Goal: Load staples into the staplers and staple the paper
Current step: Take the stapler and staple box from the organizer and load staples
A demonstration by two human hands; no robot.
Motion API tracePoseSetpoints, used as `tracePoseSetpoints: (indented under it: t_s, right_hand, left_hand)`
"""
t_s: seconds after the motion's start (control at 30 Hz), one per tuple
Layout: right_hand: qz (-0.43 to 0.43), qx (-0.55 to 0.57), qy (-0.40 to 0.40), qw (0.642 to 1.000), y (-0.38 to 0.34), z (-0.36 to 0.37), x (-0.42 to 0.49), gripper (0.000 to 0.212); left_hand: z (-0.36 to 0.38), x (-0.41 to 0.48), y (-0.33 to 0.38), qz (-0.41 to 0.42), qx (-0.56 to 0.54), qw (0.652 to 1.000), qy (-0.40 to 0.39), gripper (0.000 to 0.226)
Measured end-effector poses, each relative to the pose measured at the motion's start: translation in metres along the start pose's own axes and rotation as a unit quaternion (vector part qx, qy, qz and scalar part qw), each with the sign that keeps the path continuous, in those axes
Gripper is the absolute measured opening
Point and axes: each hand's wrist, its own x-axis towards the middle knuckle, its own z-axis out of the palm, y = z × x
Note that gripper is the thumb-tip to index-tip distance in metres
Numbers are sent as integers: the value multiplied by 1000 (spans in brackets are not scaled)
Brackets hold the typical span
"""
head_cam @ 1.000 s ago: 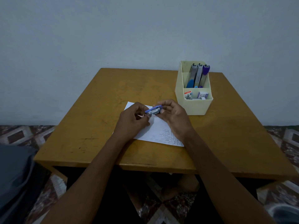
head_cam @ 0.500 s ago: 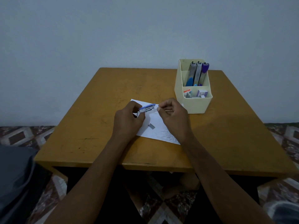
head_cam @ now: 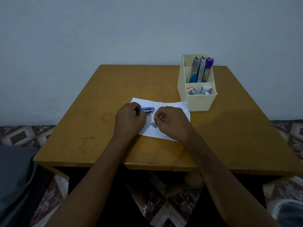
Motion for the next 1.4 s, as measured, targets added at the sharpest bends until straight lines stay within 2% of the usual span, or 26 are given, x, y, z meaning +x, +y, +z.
tracePoseSetpoints:
  t_s: [0.17, 0.23, 0.4, 0.53, 0.77, 0.93, 1.07, 1.3, 1.4]
  right_hand:
    - [9, -6, -62, 998, -1, -2, -2, 20]
    - [-4, -29, -72, 997, -4, -1, -1, 16]
    - [12, -8, -57, 998, -7, -9, -3, 9]
    - [34, 18, -26, 999, 1, -35, -9, 13]
    - [47, -37, 52, 997, 34, -106, -52, 9]
    - [173, -104, 25, 979, 59, -168, -105, 14]
    - [254, -130, 33, 958, 83, -212, -157, 9]
    - [409, -161, 35, 897, 112, -259, -245, 15]
    - [462, -169, 27, 870, 120, -265, -275, 16]
  left_hand:
    - [1, 0, 0, 17, 15, 1000, 22, 21]
    - [1, 0, -1, 28, 13, 999, 31, 23]
    - [-1, -5, 4, 71, 13, 995, 65, 14]
    - [-2, -6, 26, 144, -12, 987, 76, 8]
    - [38, -10, 111, 277, -78, 956, -57, 19]
    - [77, -31, 172, 318, -104, 931, -148, 18]
    - [112, -60, 224, 391, -90, 889, -220, 12]
    - [161, -122, 285, 457, -94, 832, -301, 21]
    - [174, -144, 299, 471, -100, 810, -335, 18]
